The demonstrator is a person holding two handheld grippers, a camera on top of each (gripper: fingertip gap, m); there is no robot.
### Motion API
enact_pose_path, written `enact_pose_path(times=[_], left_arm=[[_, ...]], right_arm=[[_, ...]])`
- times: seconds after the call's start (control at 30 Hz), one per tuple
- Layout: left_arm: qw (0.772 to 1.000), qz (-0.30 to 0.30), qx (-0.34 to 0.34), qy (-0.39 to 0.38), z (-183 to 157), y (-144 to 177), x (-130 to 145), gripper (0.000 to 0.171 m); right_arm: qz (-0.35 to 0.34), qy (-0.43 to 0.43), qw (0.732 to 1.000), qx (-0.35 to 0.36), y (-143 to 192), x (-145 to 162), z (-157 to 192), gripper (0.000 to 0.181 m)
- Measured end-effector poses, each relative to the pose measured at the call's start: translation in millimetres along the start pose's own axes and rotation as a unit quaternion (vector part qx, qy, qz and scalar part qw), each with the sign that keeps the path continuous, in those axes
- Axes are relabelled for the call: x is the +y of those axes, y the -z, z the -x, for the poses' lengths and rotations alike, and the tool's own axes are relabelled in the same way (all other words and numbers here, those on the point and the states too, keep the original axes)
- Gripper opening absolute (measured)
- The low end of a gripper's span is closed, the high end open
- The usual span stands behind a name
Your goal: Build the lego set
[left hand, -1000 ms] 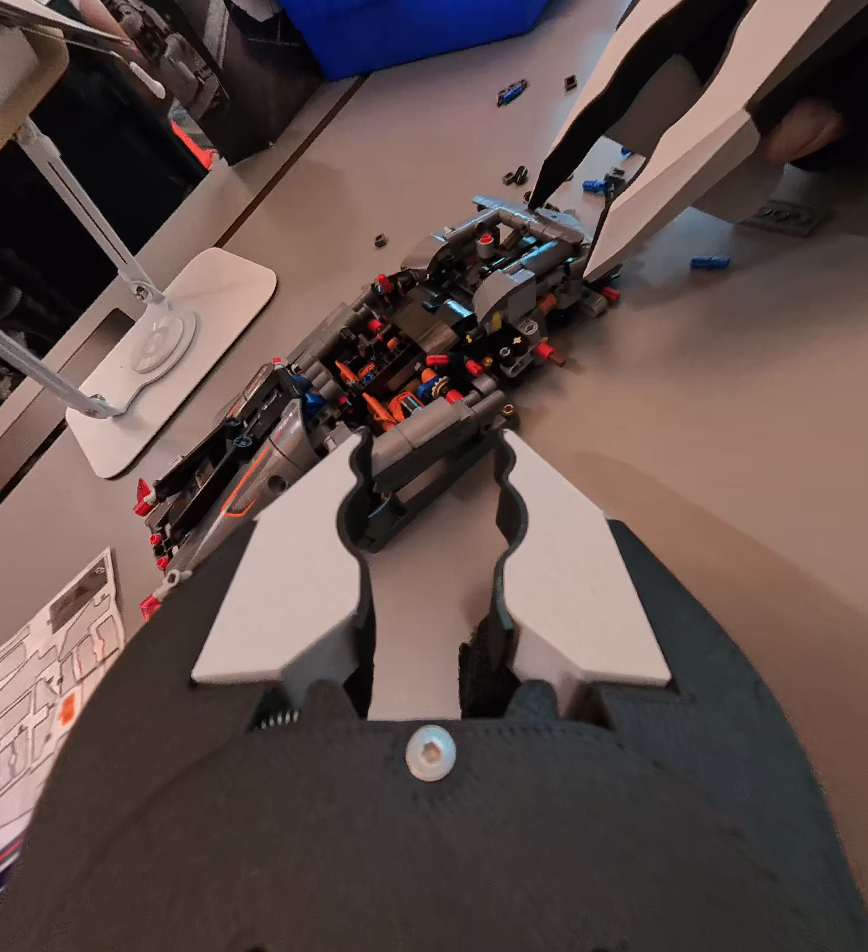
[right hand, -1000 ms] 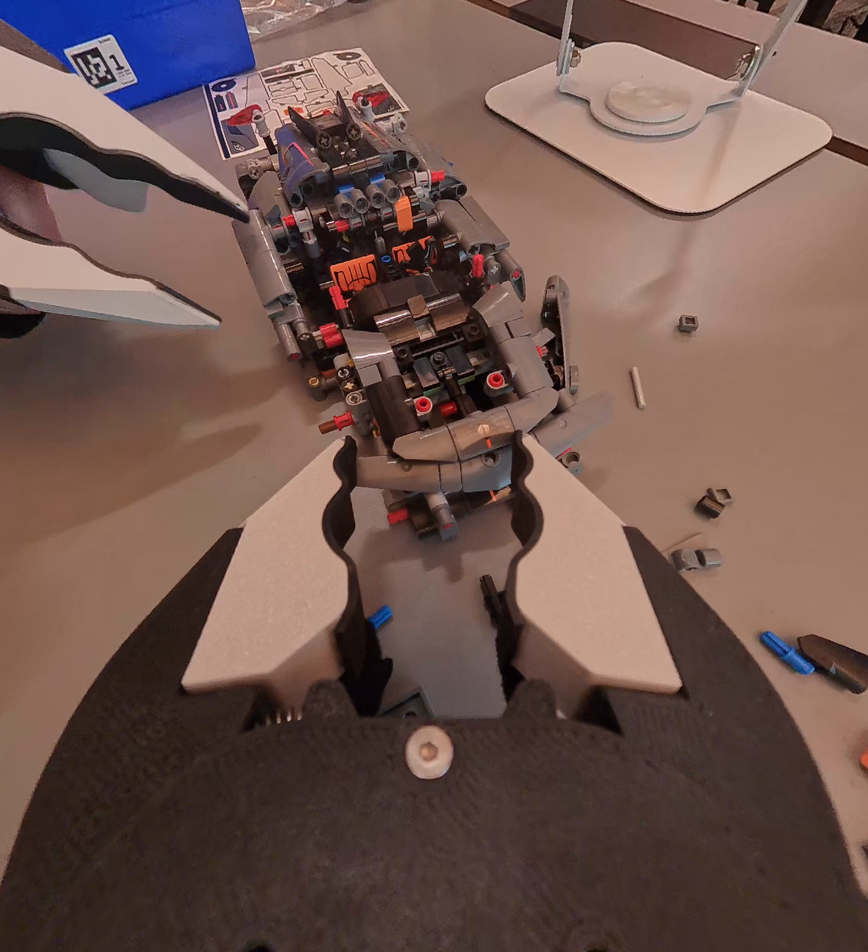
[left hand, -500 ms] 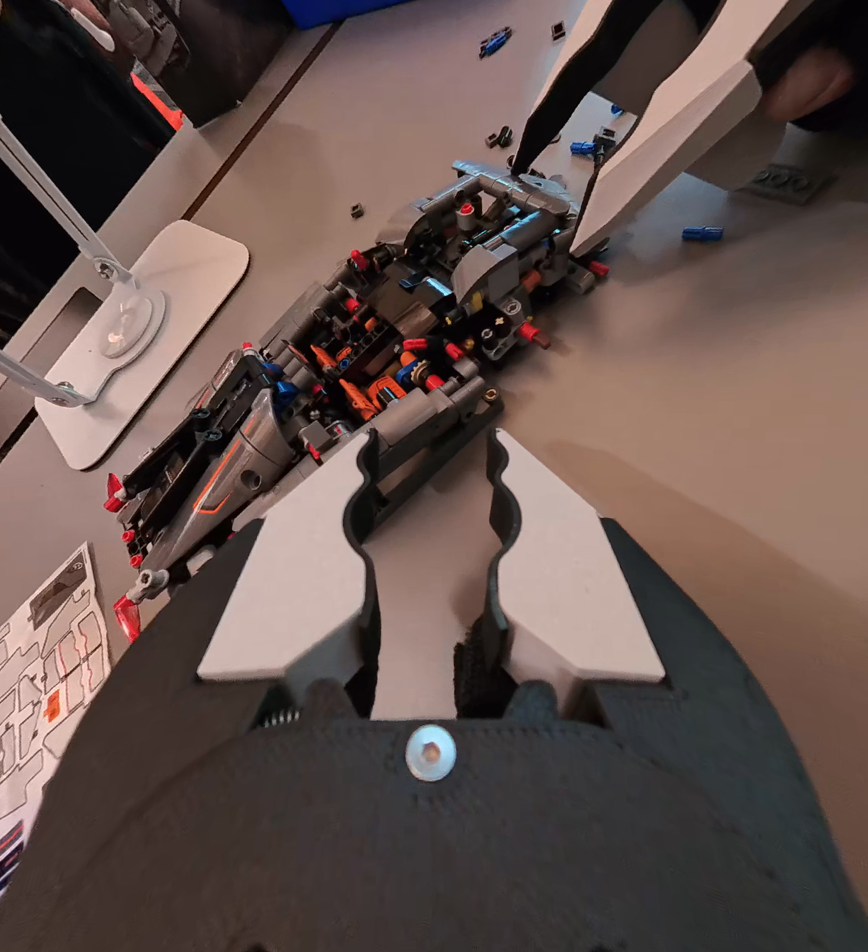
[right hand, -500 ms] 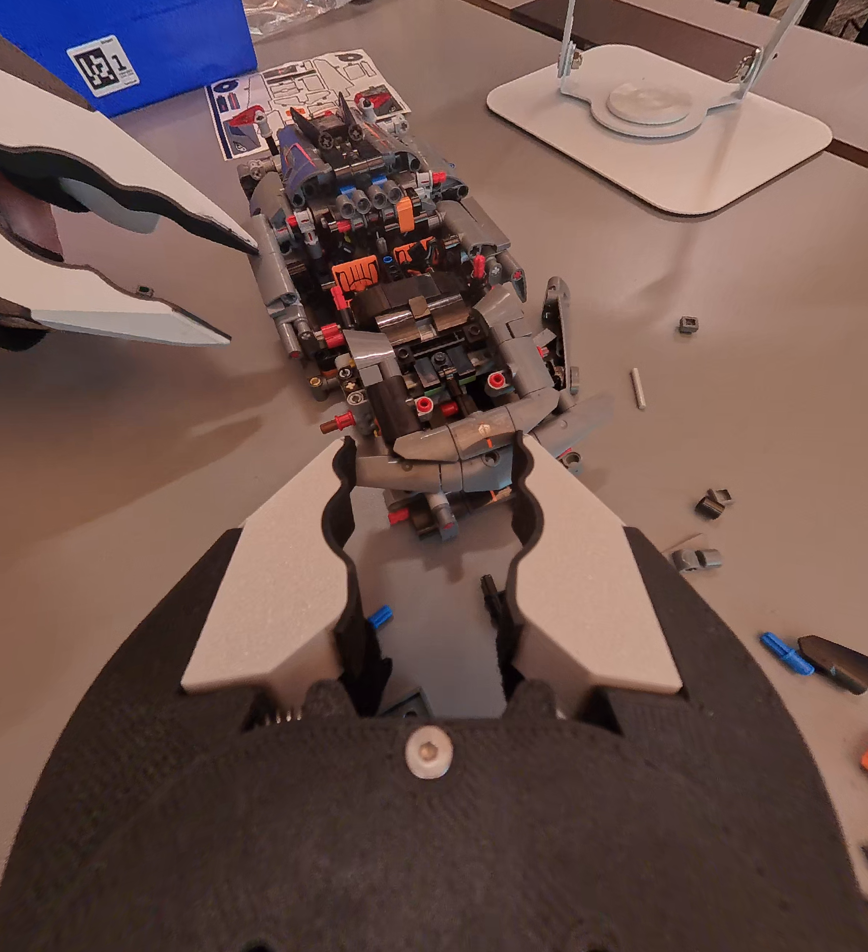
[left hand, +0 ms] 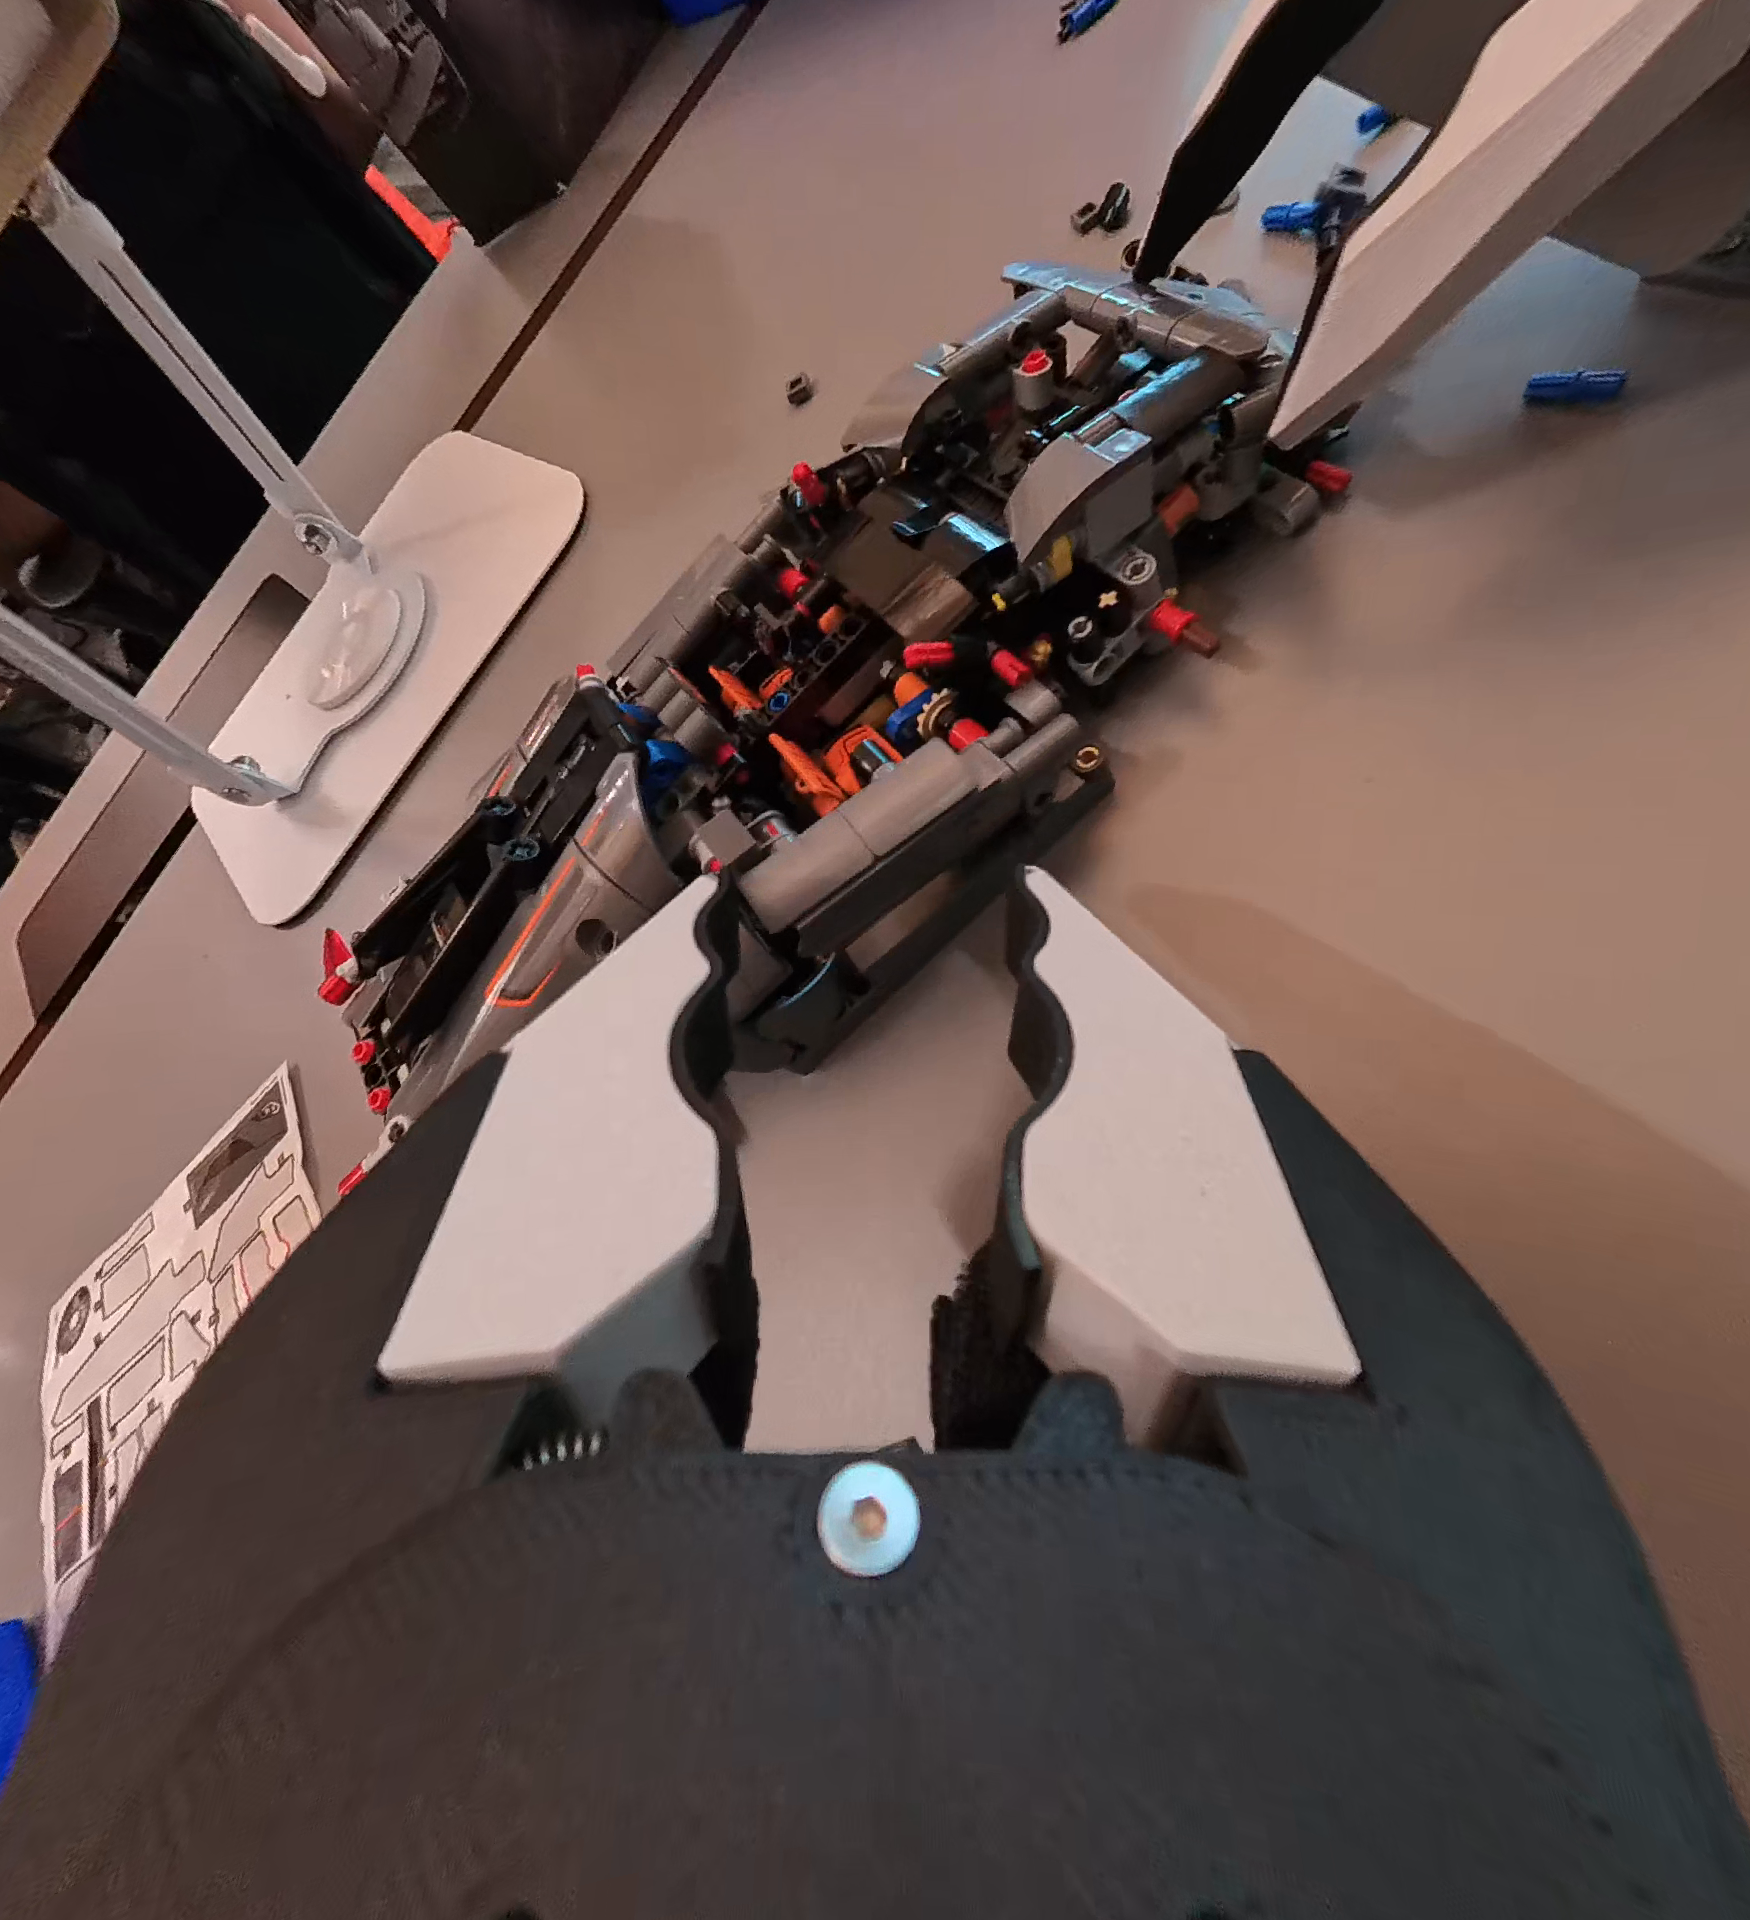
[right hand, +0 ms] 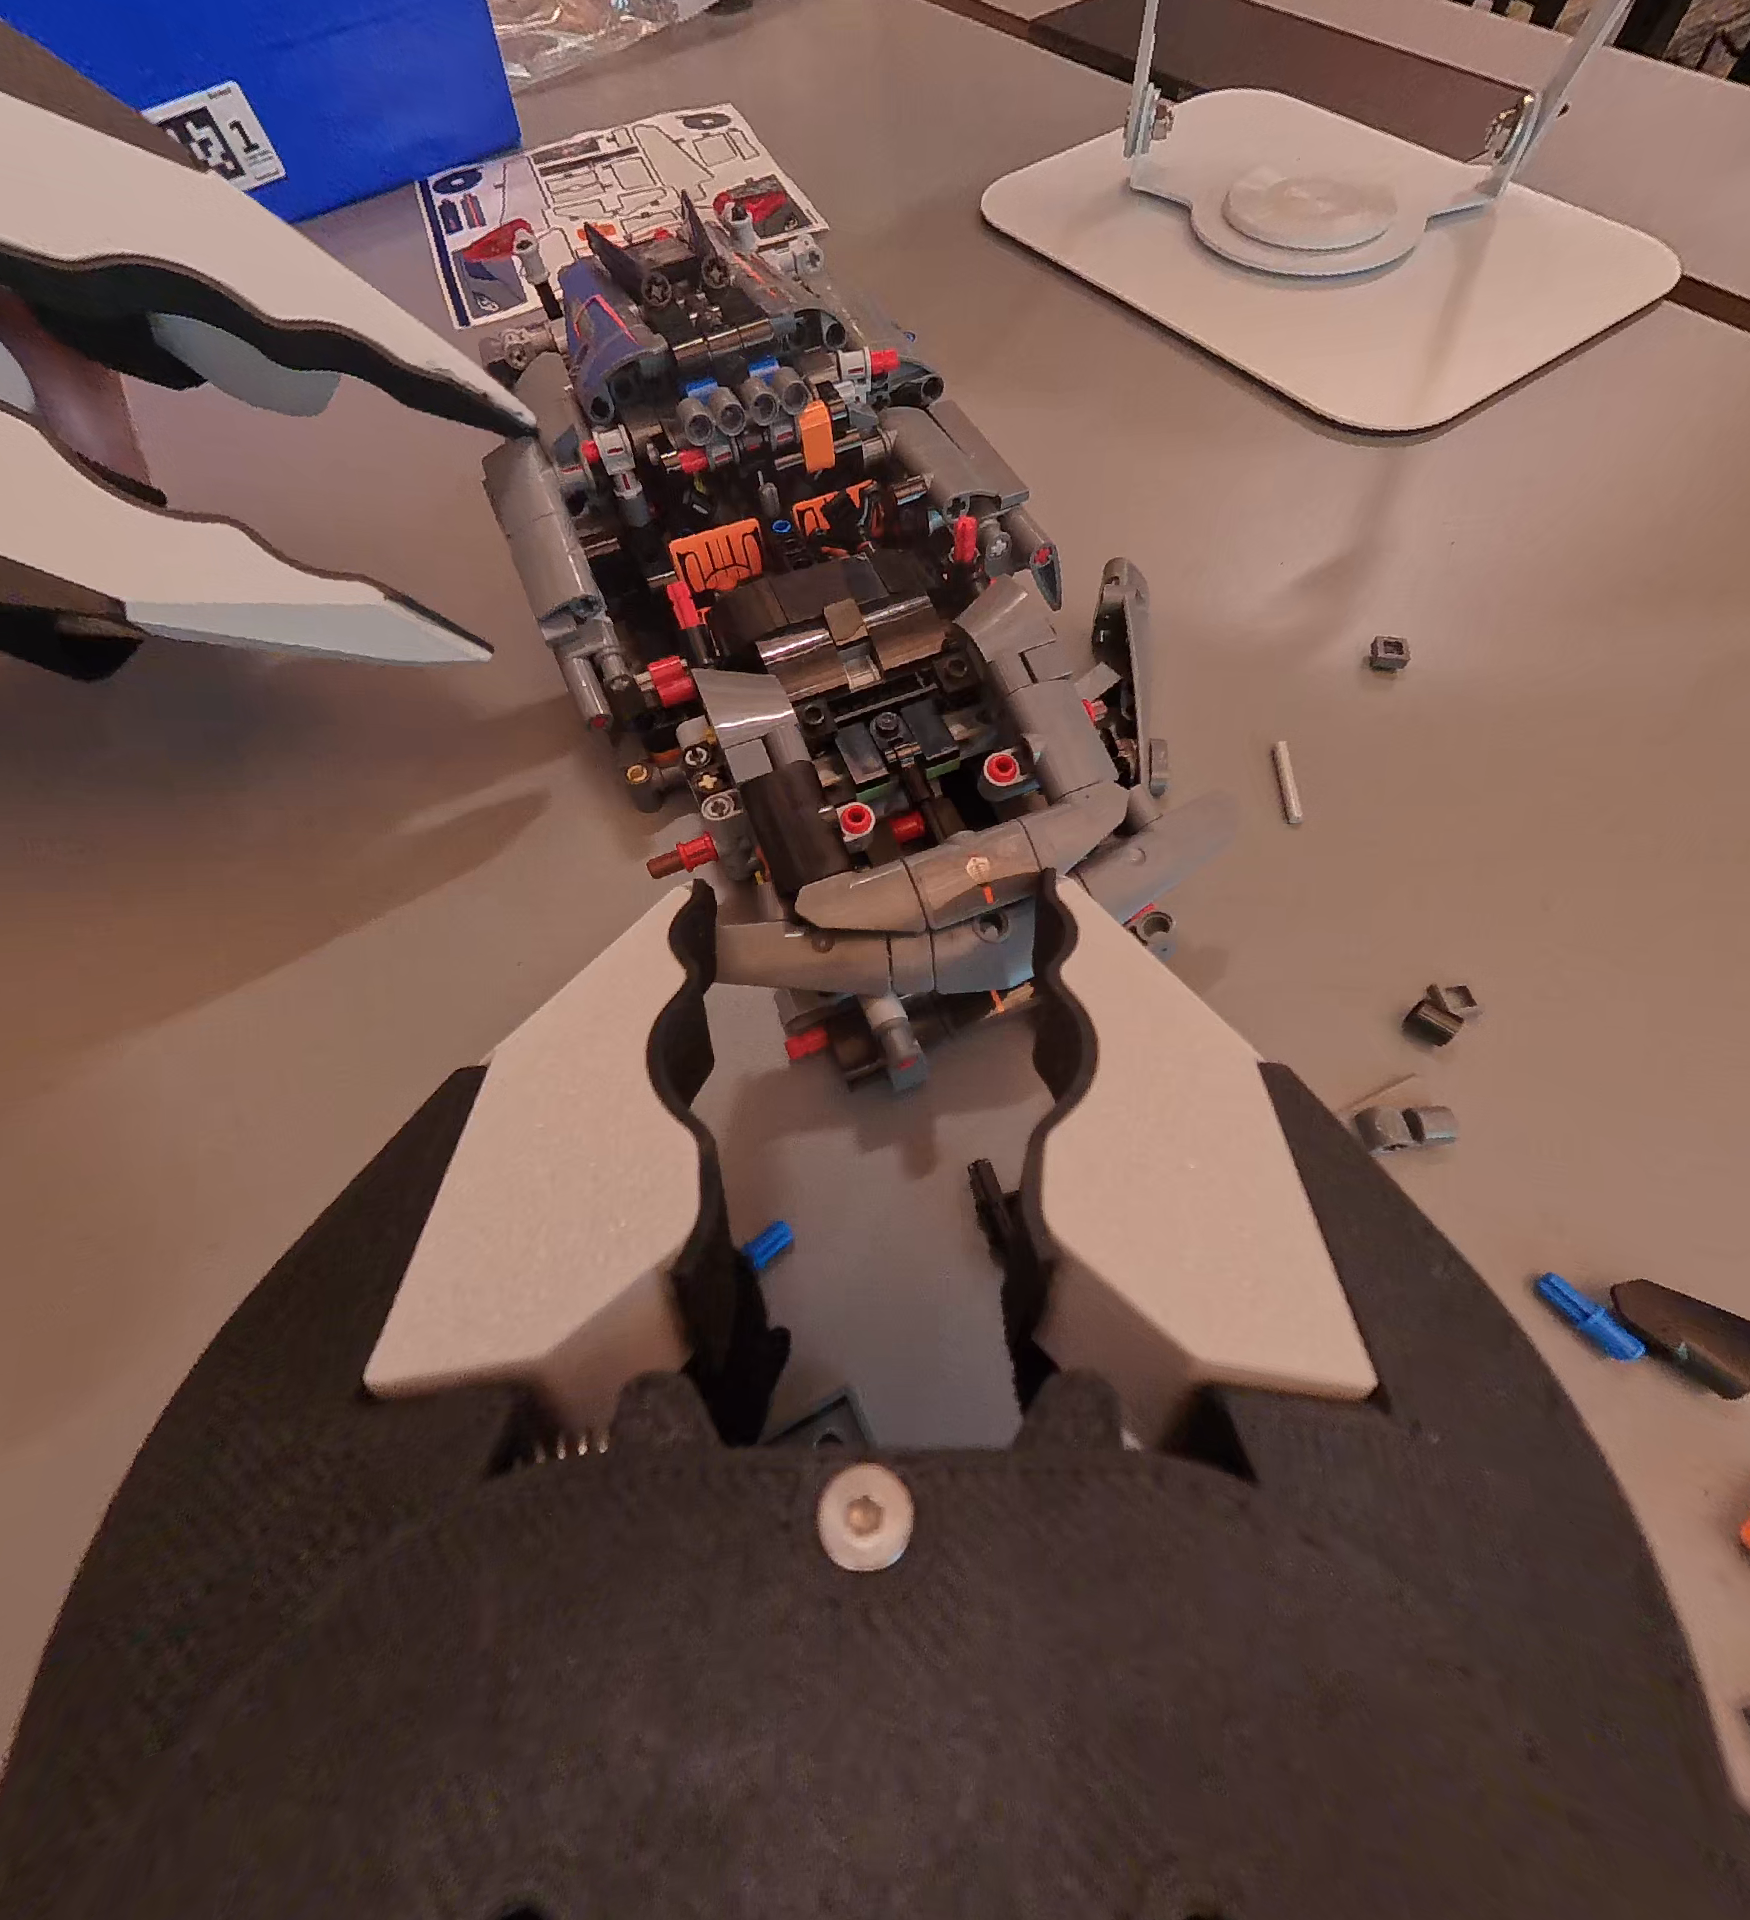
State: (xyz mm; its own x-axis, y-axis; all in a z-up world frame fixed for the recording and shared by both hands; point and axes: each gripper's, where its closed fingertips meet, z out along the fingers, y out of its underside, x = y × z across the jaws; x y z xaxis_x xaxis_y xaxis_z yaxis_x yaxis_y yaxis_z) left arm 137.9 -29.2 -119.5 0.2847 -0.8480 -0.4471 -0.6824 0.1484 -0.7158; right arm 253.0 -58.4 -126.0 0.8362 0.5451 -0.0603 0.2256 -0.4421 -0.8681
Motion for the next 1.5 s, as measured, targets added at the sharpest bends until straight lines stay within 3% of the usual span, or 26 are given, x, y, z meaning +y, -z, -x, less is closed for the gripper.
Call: enact_pose_path(times=[0.2,0.4,0.47,0.6,0.73,0.87,1.5], left_arm=[[0.999,-0.033,0.032,0.016,1.6,11.8,-0.6,0.047],[0.998,-0.046,0.033,0.022,50.1,23.6,18.3,0.038],[0.995,-0.063,0.072,0.009,53.4,26.3,17.2,0.033],[0.993,-0.061,0.095,-0.026,64.6,21.2,17.2,0.029],[0.990,-0.046,0.125,-0.049,68.3,14.8,13.5,0.029],[0.985,-0.041,0.158,-0.058,57.8,1.1,17.5,0.029],[0.986,-0.059,0.153,-0.029,60.7,-7.1,18.7,0.021]], right_arm=[[-0.039,0.086,0.992,0.078,18.8,-24.8,2.0,0.047],[-0.009,0.143,0.989,-0.022,-19.0,-61.2,77.9,0.041],[0.024,0.153,0.987,-0.038,-43.2,-60.5,86.7,0.041],[0.090,0.161,0.982,-0.034,-78.0,-50.4,82.8,0.036],[0.119,0.172,0.977,-0.030,-89.1,-46.9,81.1,0.016],[0.141,0.172,0.974,-0.036,-89.5,-46.2,81.0,0.015],[0.188,0.181,0.964,-0.058,-90.4,-36.9,85.4,0.015]])
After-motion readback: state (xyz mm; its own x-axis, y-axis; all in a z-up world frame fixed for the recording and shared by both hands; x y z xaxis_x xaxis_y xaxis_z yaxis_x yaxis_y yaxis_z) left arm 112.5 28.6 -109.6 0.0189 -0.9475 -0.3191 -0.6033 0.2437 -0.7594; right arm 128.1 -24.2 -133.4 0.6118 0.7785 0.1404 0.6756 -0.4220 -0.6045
